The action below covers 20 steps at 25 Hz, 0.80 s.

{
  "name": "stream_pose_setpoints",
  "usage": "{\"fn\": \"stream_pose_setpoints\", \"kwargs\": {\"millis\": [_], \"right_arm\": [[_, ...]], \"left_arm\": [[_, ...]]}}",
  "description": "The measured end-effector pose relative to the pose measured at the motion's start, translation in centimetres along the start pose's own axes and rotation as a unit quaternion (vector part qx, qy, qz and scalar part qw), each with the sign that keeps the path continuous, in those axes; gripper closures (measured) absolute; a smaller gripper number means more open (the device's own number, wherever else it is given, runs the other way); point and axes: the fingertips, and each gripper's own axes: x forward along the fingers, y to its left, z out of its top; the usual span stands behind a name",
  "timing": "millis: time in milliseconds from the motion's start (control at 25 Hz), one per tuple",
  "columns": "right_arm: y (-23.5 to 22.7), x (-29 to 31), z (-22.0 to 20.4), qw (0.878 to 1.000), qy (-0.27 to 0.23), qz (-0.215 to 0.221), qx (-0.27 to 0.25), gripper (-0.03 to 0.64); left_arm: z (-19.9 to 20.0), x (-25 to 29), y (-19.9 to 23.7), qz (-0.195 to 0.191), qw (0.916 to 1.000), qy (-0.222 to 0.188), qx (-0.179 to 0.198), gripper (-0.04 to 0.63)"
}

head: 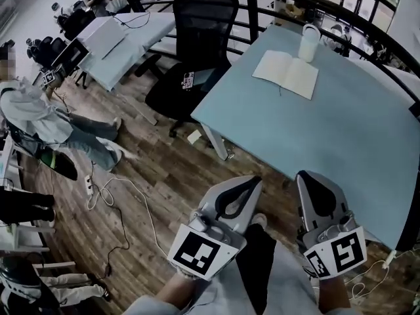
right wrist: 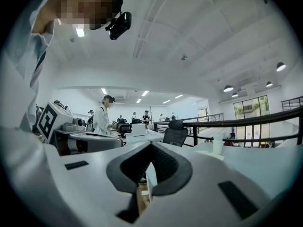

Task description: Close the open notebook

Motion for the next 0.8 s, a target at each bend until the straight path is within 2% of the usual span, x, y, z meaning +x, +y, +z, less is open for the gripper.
{"fn": "stream_pose_setpoints", "kwargs": {"millis": [400, 640, 800], "right_arm": [[-7.6, 1.3, 0.5, 1.000, -0.007, 0.007, -0.001, 0.617], [-9.2, 1.1, 0.7, 1.000, -0.014, 0.004, -0.002, 0.617], [-10.0, 1.4, 0.8, 1.000, -0.016, -0.003, 0.000, 0.617]], "left_arm": [[1.7, 7.2, 0.0, 0.015, 0.9999, -0.001, 0.004, 0.592], [1.8, 8.2, -0.3, 0.019, 0.9996, -0.001, 0.023, 0.592], [2.1, 9.0, -0.6, 0.010, 0.9999, 0.004, 0.013, 0.592]]}}
